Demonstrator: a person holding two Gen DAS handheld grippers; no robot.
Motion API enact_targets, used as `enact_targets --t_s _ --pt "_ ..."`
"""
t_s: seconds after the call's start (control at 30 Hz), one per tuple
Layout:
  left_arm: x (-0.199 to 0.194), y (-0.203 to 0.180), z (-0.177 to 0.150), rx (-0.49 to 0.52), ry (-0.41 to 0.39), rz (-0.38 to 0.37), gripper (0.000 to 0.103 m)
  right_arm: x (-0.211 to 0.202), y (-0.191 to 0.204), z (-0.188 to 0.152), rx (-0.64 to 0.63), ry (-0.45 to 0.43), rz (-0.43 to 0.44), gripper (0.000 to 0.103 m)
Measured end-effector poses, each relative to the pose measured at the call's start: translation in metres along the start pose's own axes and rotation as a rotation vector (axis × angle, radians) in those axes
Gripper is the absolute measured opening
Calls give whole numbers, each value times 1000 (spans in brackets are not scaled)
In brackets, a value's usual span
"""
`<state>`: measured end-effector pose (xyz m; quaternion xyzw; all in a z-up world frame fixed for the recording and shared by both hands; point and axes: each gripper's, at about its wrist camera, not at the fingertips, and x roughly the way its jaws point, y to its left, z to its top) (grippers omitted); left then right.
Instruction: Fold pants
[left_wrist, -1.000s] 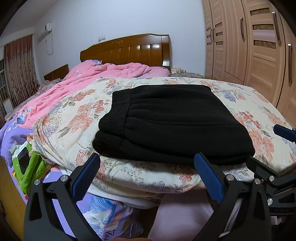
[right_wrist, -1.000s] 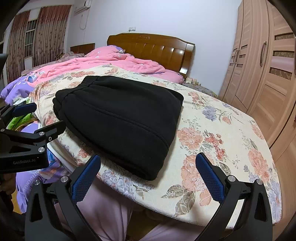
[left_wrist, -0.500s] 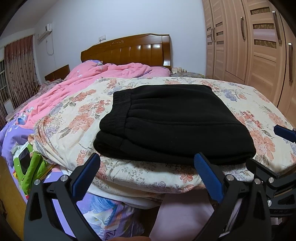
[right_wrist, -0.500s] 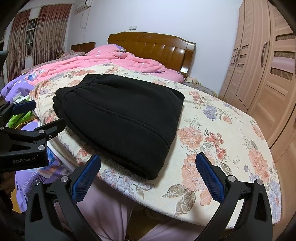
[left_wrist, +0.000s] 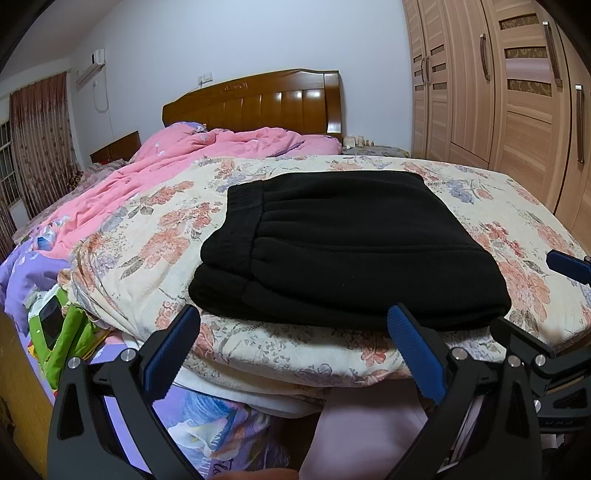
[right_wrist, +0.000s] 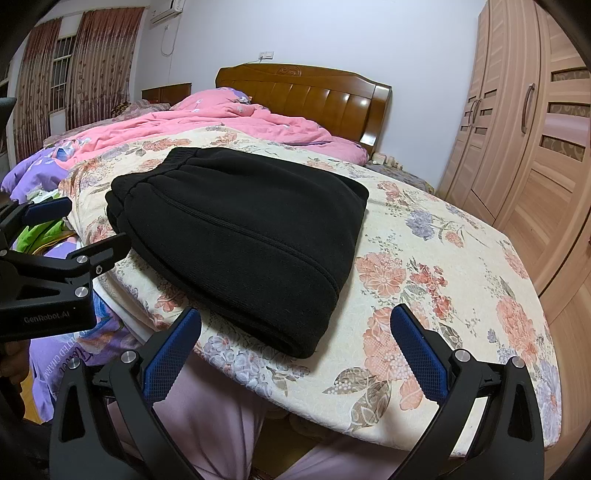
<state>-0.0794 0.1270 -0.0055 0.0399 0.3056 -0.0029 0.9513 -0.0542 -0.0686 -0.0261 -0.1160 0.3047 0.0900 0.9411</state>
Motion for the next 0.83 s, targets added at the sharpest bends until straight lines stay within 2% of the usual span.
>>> enact_targets --t_s 0.43,0.53,0.83 --pt "-1 0 4 3 -9 7 101 0 0 0 0 1 0 99" --pt "-3 -2 2 1 -24 32 101 0 0 0 1 1 0 99" --pt "1 7 -1 -29 12 20 101 2 -3 -1 0 2 3 99"
